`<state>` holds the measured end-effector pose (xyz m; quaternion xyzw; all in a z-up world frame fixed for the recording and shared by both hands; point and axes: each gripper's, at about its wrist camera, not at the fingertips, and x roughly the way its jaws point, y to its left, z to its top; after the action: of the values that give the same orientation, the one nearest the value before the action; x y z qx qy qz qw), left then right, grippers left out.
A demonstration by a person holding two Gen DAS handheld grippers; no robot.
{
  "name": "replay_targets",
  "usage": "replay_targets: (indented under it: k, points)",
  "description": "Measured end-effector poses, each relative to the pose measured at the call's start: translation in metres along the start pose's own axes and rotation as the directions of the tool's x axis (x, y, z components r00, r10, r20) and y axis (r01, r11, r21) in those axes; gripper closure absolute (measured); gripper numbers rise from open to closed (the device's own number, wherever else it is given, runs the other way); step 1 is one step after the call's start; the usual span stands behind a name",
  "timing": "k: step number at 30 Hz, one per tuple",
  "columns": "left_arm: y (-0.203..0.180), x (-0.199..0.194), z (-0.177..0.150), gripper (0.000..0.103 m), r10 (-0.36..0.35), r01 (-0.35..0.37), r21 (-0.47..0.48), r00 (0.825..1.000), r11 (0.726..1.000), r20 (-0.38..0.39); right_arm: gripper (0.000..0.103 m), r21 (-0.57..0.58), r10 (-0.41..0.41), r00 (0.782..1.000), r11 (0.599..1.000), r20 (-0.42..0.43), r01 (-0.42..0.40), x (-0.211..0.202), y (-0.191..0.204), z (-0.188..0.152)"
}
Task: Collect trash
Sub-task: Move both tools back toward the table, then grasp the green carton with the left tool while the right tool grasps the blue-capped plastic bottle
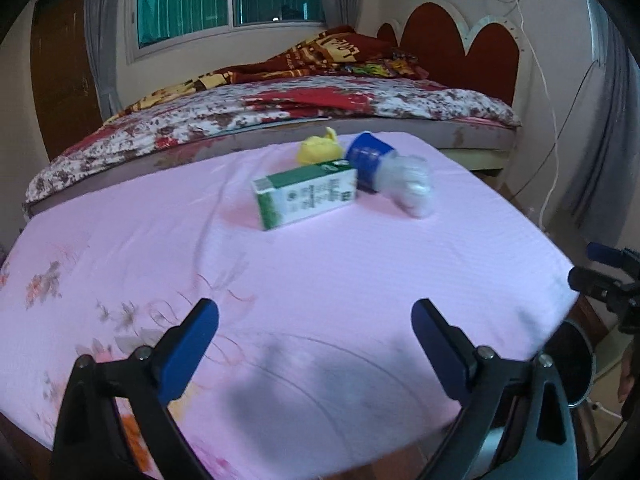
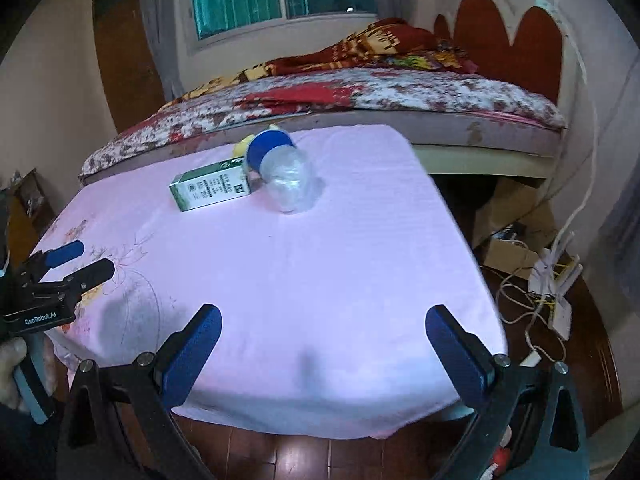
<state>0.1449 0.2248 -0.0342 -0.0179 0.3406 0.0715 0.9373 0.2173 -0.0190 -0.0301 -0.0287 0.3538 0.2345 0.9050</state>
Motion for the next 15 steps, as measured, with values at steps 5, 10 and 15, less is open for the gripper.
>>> replay_targets:
  k: [5,10,15]
  points:
    - [0.022,0.028,0.012,0.009,-0.003,0.003,-0.009,1.0,1.0,-0.009,0.0,-0.021,-0.003,1.0,1.0,-0.022,0.002,0.035,0.011,0.022]
    - [0.033,0.058,0.027,0.01,-0.019,0.018,-0.044,1.0,0.999,-0.021,0.0,-0.015,-0.004,0.999,1.0,-0.034,0.004,0.07,0.013,0.047]
    - [0.039,0.09,0.046,0.01,-0.026,0.025,-0.034,0.999,0.999,-0.031,0.0,-0.032,-0.002,0.999,0.999,-0.055,0.001,0.106,0.019,0.068]
